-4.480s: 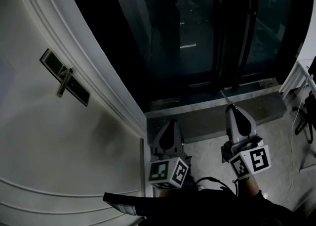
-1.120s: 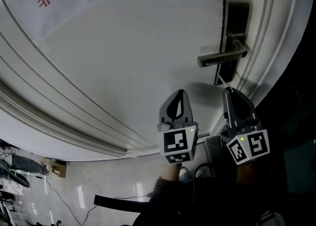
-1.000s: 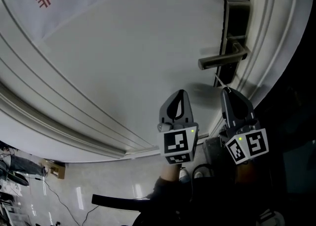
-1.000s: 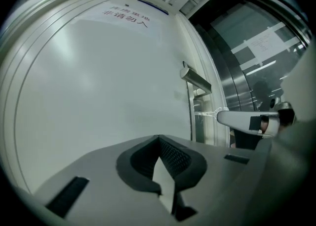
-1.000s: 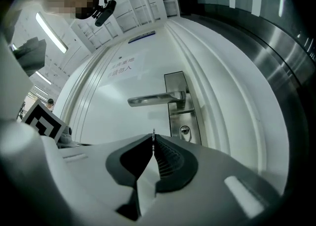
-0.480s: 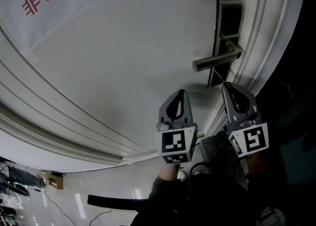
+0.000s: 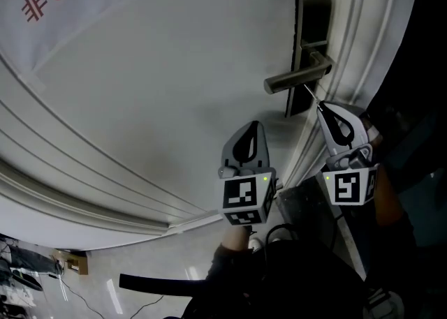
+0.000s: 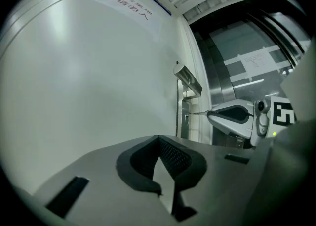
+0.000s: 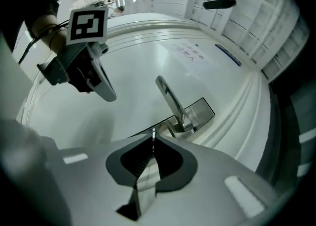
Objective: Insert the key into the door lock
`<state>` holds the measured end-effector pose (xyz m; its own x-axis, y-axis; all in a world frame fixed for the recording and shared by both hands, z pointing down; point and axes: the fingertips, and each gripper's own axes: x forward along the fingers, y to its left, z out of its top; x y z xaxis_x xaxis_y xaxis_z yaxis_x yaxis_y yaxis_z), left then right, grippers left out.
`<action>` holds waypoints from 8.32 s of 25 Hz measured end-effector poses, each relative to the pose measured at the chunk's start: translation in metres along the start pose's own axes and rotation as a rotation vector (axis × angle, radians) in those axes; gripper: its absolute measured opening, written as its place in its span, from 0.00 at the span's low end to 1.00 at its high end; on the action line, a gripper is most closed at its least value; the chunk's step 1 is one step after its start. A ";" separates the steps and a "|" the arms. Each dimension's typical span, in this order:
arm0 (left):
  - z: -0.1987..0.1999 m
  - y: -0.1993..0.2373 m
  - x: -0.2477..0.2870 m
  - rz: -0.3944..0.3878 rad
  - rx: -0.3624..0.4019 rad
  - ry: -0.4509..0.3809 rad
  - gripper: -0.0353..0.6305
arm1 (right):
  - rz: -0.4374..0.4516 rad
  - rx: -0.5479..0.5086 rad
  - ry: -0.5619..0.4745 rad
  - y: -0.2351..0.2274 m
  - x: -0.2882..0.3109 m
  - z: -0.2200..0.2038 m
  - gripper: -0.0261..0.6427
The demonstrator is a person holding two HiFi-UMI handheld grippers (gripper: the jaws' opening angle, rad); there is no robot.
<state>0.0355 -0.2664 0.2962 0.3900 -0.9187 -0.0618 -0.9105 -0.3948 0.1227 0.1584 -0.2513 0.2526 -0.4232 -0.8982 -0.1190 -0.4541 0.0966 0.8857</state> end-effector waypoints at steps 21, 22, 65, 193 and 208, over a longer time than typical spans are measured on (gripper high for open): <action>-0.003 -0.002 0.008 -0.009 -0.012 0.006 0.05 | 0.029 -0.403 0.074 0.003 0.017 -0.019 0.06; -0.003 -0.002 0.008 -0.009 -0.013 0.006 0.05 | 0.031 -0.411 0.076 0.003 0.018 -0.019 0.06; 0.005 -0.005 0.012 -0.028 -0.016 -0.013 0.05 | 0.071 -0.488 0.106 0.001 0.031 -0.019 0.06; 0.005 -0.006 0.023 -0.060 -0.046 -0.024 0.05 | 0.066 -0.491 0.144 0.001 0.038 -0.019 0.06; 0.006 -0.006 0.023 -0.063 -0.064 -0.029 0.05 | 0.068 -0.489 0.146 0.001 0.038 -0.020 0.06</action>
<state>0.0491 -0.2850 0.2882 0.4413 -0.8918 -0.0998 -0.8733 -0.4524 0.1810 0.1573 -0.2941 0.2576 -0.3094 -0.9507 -0.0210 0.0056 -0.0239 0.9997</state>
